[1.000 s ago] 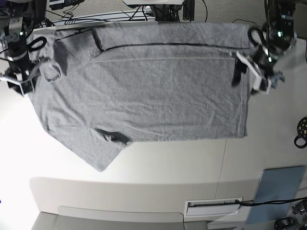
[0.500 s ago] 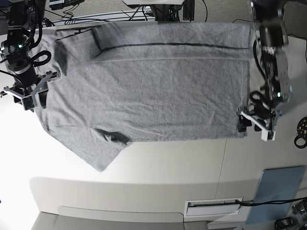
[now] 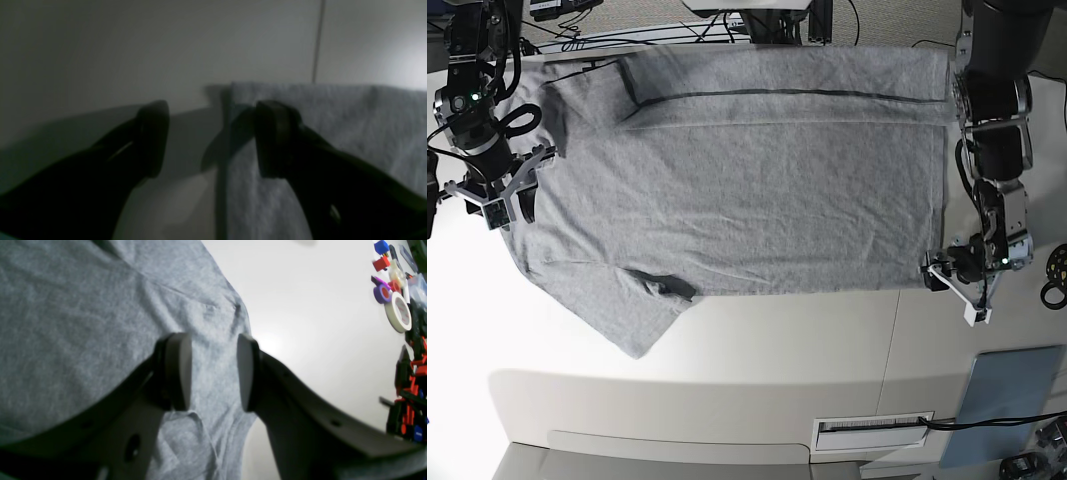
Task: Fold the T-shirt properly
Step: 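Release and move both grippers to the opposite long edge, grasp it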
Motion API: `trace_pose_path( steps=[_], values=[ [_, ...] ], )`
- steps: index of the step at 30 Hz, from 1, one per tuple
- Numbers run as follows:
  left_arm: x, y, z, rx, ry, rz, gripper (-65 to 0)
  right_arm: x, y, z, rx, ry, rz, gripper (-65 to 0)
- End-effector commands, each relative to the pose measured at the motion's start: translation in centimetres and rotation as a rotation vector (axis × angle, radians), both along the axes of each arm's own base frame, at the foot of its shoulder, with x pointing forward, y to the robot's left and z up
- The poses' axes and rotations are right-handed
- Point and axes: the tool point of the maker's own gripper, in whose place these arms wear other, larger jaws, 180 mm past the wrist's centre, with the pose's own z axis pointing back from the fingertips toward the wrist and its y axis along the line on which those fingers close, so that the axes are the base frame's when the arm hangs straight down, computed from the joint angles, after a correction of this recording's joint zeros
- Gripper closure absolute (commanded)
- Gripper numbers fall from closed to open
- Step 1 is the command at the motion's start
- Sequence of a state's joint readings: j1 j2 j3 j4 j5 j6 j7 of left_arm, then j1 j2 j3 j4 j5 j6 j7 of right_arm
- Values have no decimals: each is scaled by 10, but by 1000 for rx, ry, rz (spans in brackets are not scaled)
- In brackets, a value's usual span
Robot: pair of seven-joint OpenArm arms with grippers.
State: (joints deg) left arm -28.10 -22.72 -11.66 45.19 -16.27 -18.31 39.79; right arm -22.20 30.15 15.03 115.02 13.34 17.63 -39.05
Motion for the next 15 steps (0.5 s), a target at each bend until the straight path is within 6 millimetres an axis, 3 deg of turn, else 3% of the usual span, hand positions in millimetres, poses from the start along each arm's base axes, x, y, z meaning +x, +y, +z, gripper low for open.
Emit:
trace_pose_path(
  steps=[1, 5, 11, 13, 15],
  values=[
    [11, 1, 17, -5, -30, -34, -406, 6, -4, 15, -25, -48, 2, -228],
    [9, -25, 20, -98, -36, -124, -402, 6, -4, 15, -25, -48, 2, -228],
    [7, -42, 15, -121, -16, -152, -329, 10, -4, 19, -26, -60, -1, -228],
    [6, -43, 13, -113, -10, -156, -285, 12, -6, 21, -31, -62, -6, -228],
    [5, -41, 11, -101, -3, -152, -185, 15, -7, 23, -36, -68, -9, -228]
  ],
)
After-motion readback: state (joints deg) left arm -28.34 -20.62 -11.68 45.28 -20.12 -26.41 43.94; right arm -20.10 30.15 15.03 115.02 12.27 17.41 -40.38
